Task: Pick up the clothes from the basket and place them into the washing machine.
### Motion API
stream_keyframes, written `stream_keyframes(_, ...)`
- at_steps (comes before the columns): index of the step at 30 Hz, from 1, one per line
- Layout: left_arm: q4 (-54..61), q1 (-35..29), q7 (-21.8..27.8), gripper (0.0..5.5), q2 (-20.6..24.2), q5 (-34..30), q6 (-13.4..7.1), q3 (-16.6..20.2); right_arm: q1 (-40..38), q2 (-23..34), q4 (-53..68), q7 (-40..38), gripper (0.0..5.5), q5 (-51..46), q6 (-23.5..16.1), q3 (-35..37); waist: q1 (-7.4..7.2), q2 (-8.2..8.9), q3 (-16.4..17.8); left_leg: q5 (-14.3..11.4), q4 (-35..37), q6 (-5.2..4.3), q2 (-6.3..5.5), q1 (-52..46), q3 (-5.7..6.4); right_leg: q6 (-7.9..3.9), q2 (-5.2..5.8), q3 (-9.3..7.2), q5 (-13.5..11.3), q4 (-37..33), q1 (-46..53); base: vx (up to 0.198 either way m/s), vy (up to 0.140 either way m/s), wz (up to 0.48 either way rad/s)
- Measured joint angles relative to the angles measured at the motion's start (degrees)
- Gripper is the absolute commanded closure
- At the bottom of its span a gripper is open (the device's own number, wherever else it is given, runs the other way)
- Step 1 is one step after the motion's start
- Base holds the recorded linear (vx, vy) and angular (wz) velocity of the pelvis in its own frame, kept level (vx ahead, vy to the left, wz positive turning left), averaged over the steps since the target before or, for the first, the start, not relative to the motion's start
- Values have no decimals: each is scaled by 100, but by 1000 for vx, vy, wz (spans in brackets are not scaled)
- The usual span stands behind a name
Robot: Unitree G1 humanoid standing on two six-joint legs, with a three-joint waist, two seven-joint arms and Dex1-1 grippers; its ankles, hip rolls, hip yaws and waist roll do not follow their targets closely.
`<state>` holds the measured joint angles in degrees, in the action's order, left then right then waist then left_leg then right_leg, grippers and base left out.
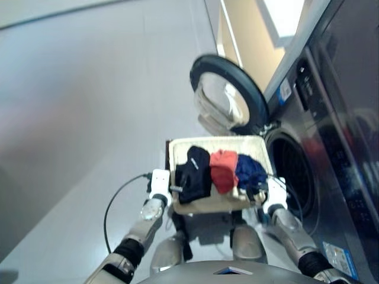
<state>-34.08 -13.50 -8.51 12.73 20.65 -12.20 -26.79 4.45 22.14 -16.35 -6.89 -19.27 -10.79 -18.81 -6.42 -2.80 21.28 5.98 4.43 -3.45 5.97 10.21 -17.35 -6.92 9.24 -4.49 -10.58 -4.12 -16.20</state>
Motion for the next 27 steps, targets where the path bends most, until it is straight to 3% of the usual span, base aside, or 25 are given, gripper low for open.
stream_keyframes(3,-6,-585,-194,0,27,-14,5,-51,455,46,262,-180,0,104,-77,-126,-7,68,512,23,-134,-15,5,266,124,80,-28,27,-66,145,-267,-103,-76,-30)
stream_keyframes(8,-14,-1416,-616,0,5,-25,2,-216,1015,94,820,-502,0,336,-135,-331,-15,301,793,18,-419,-20,43,877,233,118,-32,100,128,802,-1048,-119,-64,25)
stream_keyframes(10,-19,-1653,-777,0,-4,-25,0,-214,1213,84,965,-607,0,337,-180,-420,-28,344,822,3,-595,-36,52,1171,339,106,-24,152,264,1125,-1385,-82,-27,96)
stream_keyframes(15,-300,-2171,-1121,0,0,-19,5,-176,1826,21,1055,-691,0,570,-232,-779,-53,498,904,-76,-1100,-58,139,1837,428,185,-41,191,500,1840,-2136,-26,-6,25)
stream_keyframes(21,-813,-2572,-1439,0,-17,299,3,133,2039,-140,1105,-820,0,608,-231,-1067,-181,697,913,-145,-1526,-141,344,2448,495,251,-197,218,536,2156,-2703,0,0,0)
stream_keyframes(24,-1179,-2809,-1551,0,-30,483,13,292,2030,-141,1246,-816,0,607,-230,-1142,-329,737,921,-160,-1634,-166,409,2647,561,286,-249,198,550,2236,-2862,0,0,0)
stream_keyframes(27,-1628,-3150,-1640,0,-40,546,17,359,1945,-38,1490,-794,0,604,-231,-1188,-347,741,919,-200,-1776,-218,452,2807,624,362,-276,180,601,2378,-3017,0,0,0)
